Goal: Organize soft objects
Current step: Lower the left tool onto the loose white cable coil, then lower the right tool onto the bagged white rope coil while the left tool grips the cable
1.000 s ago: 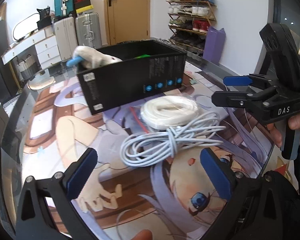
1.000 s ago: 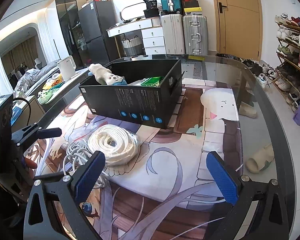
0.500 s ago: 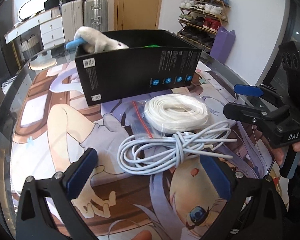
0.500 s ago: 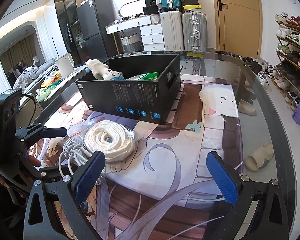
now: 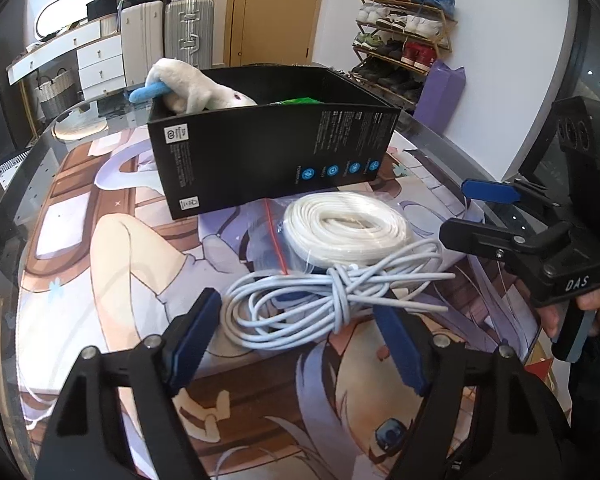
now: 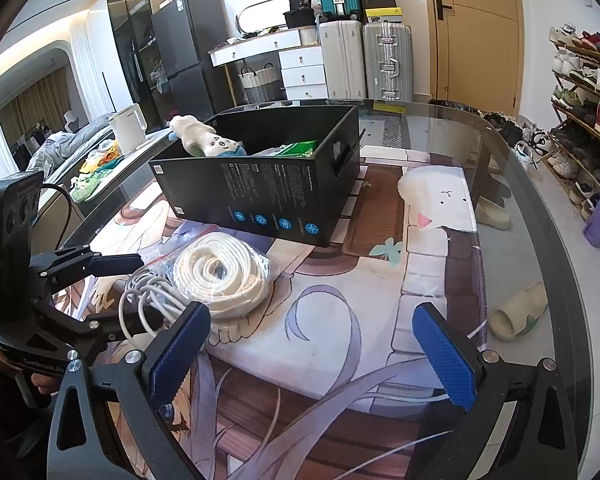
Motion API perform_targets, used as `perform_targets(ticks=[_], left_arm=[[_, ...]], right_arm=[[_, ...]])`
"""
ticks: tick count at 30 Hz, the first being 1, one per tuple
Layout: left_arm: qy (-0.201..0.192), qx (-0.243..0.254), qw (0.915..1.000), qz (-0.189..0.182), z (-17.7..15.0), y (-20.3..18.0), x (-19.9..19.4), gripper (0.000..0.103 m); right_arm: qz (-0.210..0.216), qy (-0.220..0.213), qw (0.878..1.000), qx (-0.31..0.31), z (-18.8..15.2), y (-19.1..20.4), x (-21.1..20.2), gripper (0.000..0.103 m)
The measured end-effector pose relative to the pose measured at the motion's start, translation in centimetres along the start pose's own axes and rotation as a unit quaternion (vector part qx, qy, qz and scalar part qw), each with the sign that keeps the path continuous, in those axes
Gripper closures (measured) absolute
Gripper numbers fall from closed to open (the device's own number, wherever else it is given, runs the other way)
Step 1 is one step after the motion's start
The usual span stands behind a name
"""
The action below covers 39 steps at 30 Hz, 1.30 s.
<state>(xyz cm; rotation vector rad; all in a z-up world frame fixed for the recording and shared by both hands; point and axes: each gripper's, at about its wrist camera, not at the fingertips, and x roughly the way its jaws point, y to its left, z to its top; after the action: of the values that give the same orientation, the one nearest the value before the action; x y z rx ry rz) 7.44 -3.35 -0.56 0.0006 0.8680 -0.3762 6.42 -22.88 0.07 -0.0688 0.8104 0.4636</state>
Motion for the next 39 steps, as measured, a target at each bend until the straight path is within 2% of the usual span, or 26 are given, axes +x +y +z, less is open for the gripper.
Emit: perform_targets(ticks=[3,4,22,39], left_arm=[[-0.005,0.005,1.0,0.001,-0.3,0.2,-0.4,0.04],[-0.004,0.005,1.0,0.0,-0.4,0.4,-0.5,0.04],[-0.009,0.022,0.9997,-0.001,-2.4,2.4,-2.7,0.04],[-0.008,0.011,0.9997,0.019,-2.8,4.5,-3.5,0.039]], right_arm=[[0.0,0.0,1.0,0.0,0.0,0.0,0.0,0.0],[0.0,0.0,1.0,0.0,0.0,0.0,0.0,0.0],[0.003,0.016,1.0,-0.008,0.3,1.3,1.5,0.0],[0.005,0.066,0.993,-0.095,3.6,5.6,5.7,0.0]])
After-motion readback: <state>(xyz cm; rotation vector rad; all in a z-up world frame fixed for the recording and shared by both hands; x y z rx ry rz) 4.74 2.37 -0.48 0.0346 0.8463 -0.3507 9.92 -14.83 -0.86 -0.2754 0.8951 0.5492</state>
